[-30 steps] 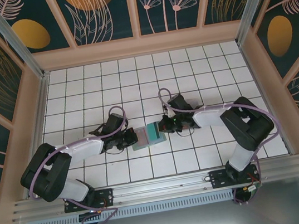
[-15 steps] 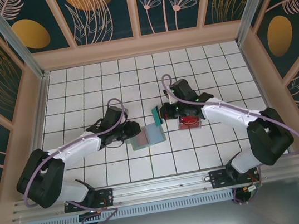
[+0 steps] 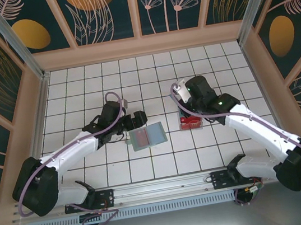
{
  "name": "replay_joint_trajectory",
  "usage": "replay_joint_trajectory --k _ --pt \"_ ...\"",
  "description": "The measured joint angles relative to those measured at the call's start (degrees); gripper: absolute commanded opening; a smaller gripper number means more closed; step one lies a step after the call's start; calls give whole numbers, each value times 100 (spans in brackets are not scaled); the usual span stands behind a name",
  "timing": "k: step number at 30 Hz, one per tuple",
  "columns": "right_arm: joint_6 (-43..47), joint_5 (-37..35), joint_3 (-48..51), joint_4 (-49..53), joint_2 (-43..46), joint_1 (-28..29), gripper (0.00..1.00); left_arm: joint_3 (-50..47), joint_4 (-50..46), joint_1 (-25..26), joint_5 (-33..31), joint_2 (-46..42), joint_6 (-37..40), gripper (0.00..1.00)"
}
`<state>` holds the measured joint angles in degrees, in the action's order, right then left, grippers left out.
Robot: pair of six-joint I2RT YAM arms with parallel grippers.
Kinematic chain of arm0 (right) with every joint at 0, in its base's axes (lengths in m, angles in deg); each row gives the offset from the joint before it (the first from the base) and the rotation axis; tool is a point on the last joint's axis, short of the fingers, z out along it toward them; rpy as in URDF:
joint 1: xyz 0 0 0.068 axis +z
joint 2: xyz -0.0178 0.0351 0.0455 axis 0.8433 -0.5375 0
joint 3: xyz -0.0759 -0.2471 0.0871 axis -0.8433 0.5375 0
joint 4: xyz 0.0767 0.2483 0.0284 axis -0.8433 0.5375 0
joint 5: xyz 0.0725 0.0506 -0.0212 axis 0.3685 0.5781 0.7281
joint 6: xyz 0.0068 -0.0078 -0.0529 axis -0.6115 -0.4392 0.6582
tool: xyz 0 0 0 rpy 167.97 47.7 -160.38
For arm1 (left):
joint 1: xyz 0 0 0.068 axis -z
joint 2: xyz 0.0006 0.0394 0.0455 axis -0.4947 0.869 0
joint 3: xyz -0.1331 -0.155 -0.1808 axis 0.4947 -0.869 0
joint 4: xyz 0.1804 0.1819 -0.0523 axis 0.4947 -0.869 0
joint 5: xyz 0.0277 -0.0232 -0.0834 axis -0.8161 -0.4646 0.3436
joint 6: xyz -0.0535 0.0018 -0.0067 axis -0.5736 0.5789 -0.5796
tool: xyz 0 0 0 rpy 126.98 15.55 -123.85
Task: Take the credit cards out of the card holder
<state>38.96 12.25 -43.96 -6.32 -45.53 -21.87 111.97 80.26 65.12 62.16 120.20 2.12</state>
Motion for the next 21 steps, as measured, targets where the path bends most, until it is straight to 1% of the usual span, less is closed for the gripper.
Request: replay_joint_trajectory --k 5,11,15,21 --pt "1108 -551 94 223 151 0 0 55 0 0 -57 -11 133 97" --pt "2328 -1021 546 415 151 0 0 94 0 0 -72 -11 201 97" --pt "2796 -1121 656 442 118 0 0 94 0 -2 -74 -11 229 97" --pt "3088 -1167 837 358 -7 96 0 94 -2 0 -162 -9 243 97"
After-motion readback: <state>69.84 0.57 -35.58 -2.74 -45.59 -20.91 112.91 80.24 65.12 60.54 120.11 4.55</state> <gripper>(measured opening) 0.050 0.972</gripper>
